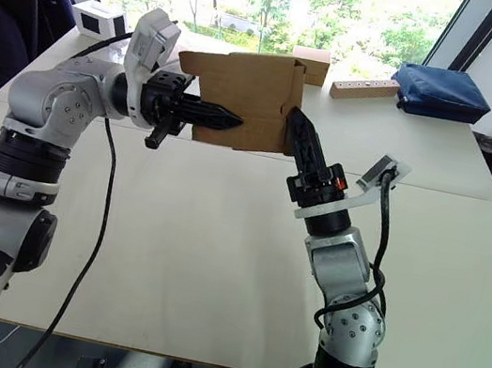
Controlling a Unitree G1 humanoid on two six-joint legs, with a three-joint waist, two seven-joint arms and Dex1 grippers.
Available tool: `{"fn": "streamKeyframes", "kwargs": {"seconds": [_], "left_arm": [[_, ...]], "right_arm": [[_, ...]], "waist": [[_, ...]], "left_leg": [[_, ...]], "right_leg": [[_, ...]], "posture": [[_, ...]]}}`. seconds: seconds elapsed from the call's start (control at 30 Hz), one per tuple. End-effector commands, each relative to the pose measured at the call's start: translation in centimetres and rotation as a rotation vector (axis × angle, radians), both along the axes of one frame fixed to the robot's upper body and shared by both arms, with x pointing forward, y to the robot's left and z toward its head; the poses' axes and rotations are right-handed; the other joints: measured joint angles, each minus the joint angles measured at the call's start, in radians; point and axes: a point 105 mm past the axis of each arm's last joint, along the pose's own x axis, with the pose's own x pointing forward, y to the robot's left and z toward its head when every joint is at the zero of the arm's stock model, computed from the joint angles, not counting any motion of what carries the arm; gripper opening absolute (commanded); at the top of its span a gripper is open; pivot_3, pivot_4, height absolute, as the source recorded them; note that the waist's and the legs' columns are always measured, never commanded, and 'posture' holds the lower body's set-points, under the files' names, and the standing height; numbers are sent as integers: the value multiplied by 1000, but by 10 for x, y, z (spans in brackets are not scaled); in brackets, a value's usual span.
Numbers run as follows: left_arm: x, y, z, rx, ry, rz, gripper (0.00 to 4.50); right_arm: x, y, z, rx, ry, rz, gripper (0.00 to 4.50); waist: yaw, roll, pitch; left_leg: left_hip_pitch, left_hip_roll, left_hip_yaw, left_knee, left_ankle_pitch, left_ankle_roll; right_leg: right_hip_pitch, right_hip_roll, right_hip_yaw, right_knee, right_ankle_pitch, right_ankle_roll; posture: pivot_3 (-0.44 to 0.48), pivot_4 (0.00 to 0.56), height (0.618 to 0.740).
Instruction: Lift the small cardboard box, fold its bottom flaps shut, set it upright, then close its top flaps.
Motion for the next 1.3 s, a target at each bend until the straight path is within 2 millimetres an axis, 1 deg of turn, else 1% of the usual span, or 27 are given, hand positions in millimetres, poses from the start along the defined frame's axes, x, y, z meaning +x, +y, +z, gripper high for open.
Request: {"fn": "streamKeyframes", "kwargs": {"seconds": [0.03, 0.23, 0.37, 0.53, 0.6, 0.7, 0.77, 1.0, 1.13, 1.23, 1.3], "left_arm": [[-8, -3, 18, -35, -55, -31, 0], [-10, -3, 14, -26, -46, -39, 0], [-9, -3, 13, -22, -45, -32, 0], [-9, -3, 13, -27, -44, -25, 0], [-7, -4, 13, -33, -46, -16, 0], [-4, -5, 15, -44, -50, 0, 0], [-4, -5, 16, -46, -51, 1, 0], [-4, -3, 17, -41, -53, 4, 0], [-3, 1, 18, -38, -53, 8, 0], [-3, 6, 19, -28, -52, 10, 0], [-3, 7, 19, -24, -50, 10, 0]], "right_arm": [[-1, 8, 14, 40, -49, 1, 1938], [2, 11, 22, 65, -69, -1, 1938], [0, 17, 26, 60, -86, 22, 1938], [-1, 18, 28, 67, -96, 30, 1938], [-4, 23, 30, 65, -104, 62, 1938], [-14, 37, 28, 45, -115, 162, 1938], [-16, 41, 25, 31, -110, 177, 1938], [-14, 31, 20, 10, -99, 143, 1938], [-15, 19, 17, -3, -92, 111, 1938], [-18, 1, 15, -12, -94, 76, 1938], [-20, -5, 16, -19, -95, 67, 1938]], "waist": [[-1, 0, 0], [0, 0, 0], [-1, 0, 0], [-1, 0, 0], [-1, 0, 0], [-1, 0, 0], [-1, 0, 0], [-1, 0, 0], [-1, 0, 0], [-1, 0, 0], [0, 0, 0]], "left_leg": [[0, 0, 0, 0, 0, 0], [0, 0, 0, 0, 0, 0], [0, 0, 0, 0, 0, 0], [0, 0, 0, 0, 0, 0], [0, 0, 0, 0, 0, 0], [0, 0, 0, 0, 0, 0], [0, 0, 0, 0, 0, 0], [0, 0, 0, 0, 0, 0], [0, 0, 0, 0, 0, 0], [0, 0, 0, 0, 0, 0], [0, 0, 0, 0, 0, 0]], "right_leg": [[0, 0, 0, 0, 0, 0], [0, 0, 0, 0, 0, 0], [0, 0, 0, 0, 0, 0], [0, 0, 0, 0, 0, 0], [0, 0, 0, 0, 0, 0], [0, 0, 0, 0, 0, 0], [0, 0, 0, 0, 0, 0], [0, 0, 0, 0, 0, 0], [0, 0, 0, 0, 0, 0], [0, 0, 0, 0, 0, 0], [0, 0, 0, 0, 0, 0]], "posture": [[0, 150, 740], [0, 150, 740], [0, 150, 740], [0, 150, 740], [0, 150, 740], [0, 150, 740], [0, 150, 740], [0, 150, 740], [0, 150, 740], [0, 150, 740], [0, 150, 740]]}}
